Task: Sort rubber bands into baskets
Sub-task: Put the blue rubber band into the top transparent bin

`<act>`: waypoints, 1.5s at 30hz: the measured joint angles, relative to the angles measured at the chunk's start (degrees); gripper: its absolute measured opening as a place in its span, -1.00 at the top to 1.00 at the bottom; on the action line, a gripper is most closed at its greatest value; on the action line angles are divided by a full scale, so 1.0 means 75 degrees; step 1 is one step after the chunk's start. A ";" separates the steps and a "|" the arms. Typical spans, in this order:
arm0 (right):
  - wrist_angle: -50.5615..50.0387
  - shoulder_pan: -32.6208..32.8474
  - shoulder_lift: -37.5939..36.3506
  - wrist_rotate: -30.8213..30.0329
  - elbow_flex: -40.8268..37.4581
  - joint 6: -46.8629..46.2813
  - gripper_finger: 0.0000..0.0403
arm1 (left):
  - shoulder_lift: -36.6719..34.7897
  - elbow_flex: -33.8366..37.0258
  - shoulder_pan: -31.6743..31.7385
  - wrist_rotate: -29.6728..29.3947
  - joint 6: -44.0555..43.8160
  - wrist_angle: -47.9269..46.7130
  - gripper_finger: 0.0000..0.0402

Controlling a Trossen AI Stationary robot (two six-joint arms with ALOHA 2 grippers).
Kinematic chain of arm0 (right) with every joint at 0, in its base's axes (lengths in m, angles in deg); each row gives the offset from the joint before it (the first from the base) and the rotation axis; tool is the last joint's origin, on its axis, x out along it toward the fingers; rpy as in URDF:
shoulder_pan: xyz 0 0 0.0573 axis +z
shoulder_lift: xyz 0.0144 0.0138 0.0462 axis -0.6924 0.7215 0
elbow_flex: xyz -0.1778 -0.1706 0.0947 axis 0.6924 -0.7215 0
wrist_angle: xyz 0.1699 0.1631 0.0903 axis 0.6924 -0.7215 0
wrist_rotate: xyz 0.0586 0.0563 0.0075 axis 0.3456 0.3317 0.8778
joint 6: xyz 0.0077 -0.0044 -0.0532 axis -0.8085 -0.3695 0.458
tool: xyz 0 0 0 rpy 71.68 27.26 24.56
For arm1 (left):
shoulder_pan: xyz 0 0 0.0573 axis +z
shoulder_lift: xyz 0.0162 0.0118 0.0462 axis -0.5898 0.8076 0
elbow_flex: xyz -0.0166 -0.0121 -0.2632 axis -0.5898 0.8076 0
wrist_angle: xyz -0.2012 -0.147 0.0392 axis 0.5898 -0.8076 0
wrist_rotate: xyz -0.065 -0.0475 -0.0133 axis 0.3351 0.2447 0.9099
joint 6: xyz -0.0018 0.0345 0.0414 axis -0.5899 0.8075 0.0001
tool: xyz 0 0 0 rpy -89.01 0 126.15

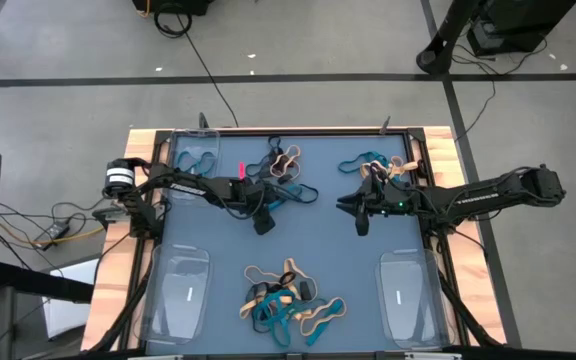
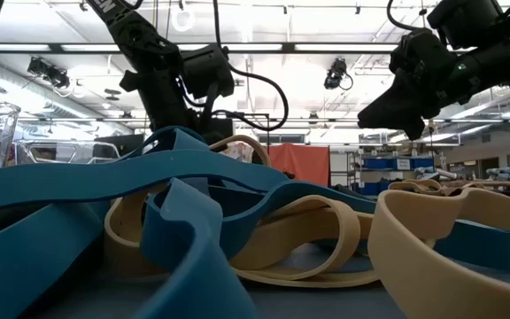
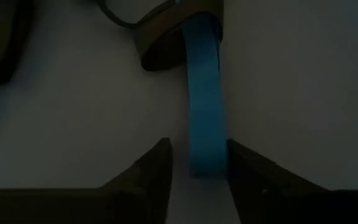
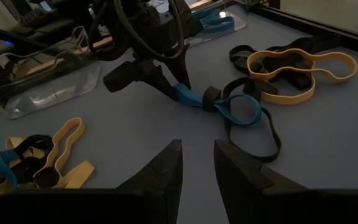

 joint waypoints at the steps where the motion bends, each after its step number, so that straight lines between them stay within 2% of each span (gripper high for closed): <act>1: -0.0003 0.0000 0.0000 -0.0038 0.0000 0.0000 0.48 | -0.0013 0.0000 0.0000 0.0002 0.0106 -0.0016 0.43; 5: -0.0001 0.0000 0.0000 -0.0051 0.0000 -0.0003 0.48 | -0.0120 -0.0003 0.0071 0.0452 0.0217 -0.0288 0.82; 7: -0.0006 0.0005 0.0000 -0.0052 0.0000 -0.0029 0.48 | -0.0247 -0.0003 0.0105 0.0555 0.0267 -0.0508 0.94; 12: -0.0008 0.0005 0.0000 -0.0103 0.0000 -0.0052 0.48 | -0.0915 -0.0003 0.0152 0.0472 0.0293 -0.1250 0.92; 21: 0.0002 0.0000 0.0000 -0.0440 0.0000 0.0056 0.48 | -0.2729 -0.0004 0.0183 -0.0535 0.0081 -0.2923 0.95; 30: -0.0045 -0.0009 0.0000 -0.0723 0.0000 0.0017 0.48 | -0.3807 -0.0006 0.0645 -0.0623 0.0009 -0.2962 0.95; 32: -0.0044 -0.0006 0.0000 -0.0723 0.0000 0.0004 0.48 | -0.3819 -0.0006 0.0656 -0.0290 0.0132 -0.2838 0.95; 35: -0.0103 -0.0006 0.0000 -0.0732 0.0000 0.0174 0.48 | -0.3677 -0.0006 0.0566 0.0850 0.0354 -0.2341 0.95; 36: -0.0148 -0.0006 0.0000 -0.0751 0.0000 0.0178 0.48 | -0.3567 -0.0006 0.0492 0.0993 0.0375 -0.2179 0.95; 40: -0.0213 -0.0006 0.0000 -0.0773 0.0000 0.0184 0.48 | -0.2962 -0.0006 0.0393 0.1078 0.0545 -0.2086 0.95; 45: -0.0219 -0.0015 0.0000 -0.0875 0.0000 0.0342 0.48 | -0.2097 -0.0015 0.0402 0.1148 0.1511 -0.1956 0.95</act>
